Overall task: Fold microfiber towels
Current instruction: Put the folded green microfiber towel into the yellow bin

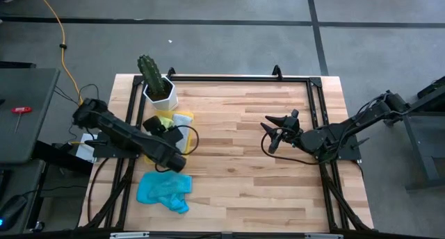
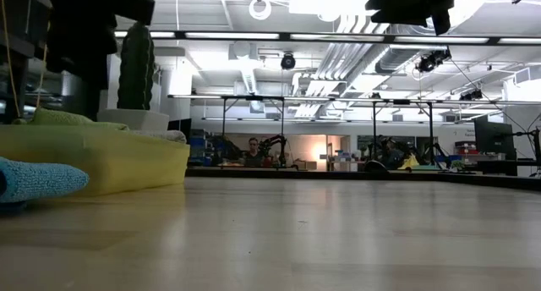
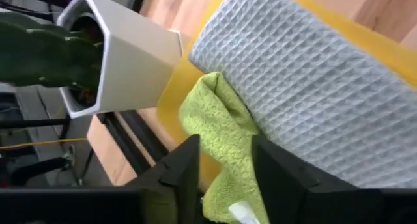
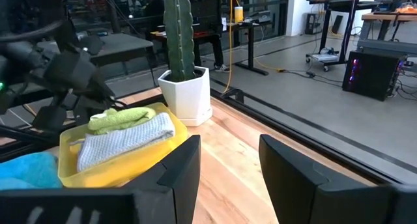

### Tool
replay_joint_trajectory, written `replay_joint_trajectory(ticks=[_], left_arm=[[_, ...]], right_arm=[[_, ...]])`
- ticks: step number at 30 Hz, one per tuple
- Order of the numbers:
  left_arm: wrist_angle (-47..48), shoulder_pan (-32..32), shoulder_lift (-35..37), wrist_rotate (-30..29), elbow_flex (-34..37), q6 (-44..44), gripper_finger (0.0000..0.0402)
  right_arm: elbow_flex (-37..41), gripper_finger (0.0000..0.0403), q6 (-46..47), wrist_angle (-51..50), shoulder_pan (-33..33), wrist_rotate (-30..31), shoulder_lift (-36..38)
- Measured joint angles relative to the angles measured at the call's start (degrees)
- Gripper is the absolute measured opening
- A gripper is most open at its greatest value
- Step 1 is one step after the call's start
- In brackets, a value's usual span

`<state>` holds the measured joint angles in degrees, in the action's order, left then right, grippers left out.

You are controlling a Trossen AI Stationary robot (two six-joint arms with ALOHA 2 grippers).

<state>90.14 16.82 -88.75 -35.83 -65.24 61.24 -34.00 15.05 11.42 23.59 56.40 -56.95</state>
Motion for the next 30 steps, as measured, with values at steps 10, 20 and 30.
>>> replay_joint_trajectory(ticks=[10, 20, 30], left_arm=[[-11.1, -12.1, 14.9, 14.4, 7.6, -21.5, 0.0005], [-21.6, -20.9, 20.7, 24.6, 19.7, -28.9, 0.0000], [-32.5, -21.9, 20.6, 26.4, 28.2, -25.2, 0.0000]], right_arm=[[0.0, 0.0149, 0.4, 0.0, 0.0, 0.0, 0.0], [0.0, 0.0149, 0.5, -0.2, -0.4, 0.0, 0.0], [0.0, 0.0149, 0.5, -0.2, -0.4, 0.0, 0.0]])
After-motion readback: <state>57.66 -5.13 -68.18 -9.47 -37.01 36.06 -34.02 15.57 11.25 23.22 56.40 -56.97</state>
